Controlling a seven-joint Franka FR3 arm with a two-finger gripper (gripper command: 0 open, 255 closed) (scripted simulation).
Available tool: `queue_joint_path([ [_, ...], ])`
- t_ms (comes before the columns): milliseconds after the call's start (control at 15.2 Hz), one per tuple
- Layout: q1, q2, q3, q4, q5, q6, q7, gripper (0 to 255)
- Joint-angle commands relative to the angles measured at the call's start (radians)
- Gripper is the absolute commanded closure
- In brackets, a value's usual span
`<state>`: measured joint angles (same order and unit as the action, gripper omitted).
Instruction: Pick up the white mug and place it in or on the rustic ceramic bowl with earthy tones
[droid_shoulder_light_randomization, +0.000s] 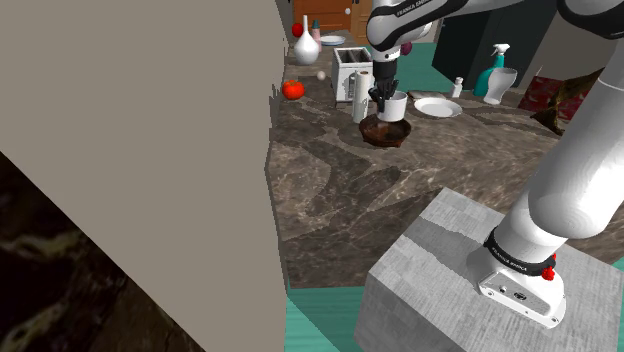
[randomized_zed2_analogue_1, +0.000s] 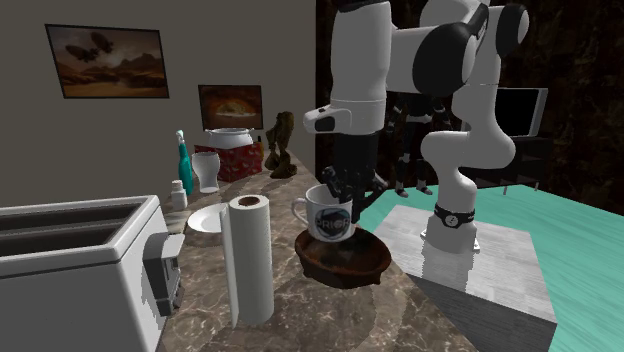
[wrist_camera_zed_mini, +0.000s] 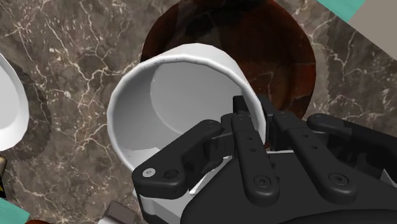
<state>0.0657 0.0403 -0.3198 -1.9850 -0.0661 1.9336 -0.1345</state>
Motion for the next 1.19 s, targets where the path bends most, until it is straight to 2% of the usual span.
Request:
queue_joint_path([
  [0, 0.0, 0.001, 0.0, 0.0, 0.0, 0.001, 0.0, 255],
  [198, 0.0, 0.001, 0.0, 0.0, 0.0, 0.001, 0.0, 255],
  [264, 0.0, 0.001, 0.0, 0.0, 0.0, 0.001, 0.0, 0],
  [594, 0.0, 0.001, 0.0, 0.0, 0.0, 0.001, 0.0, 0],
  [858, 0.005, -0.014, 0.004, 0.111, -0.001, -0.124, 0.001, 0],
  [1122, 0.005, -0.014, 0.004, 0.111, -0.001, -0.124, 0.001, 0],
])
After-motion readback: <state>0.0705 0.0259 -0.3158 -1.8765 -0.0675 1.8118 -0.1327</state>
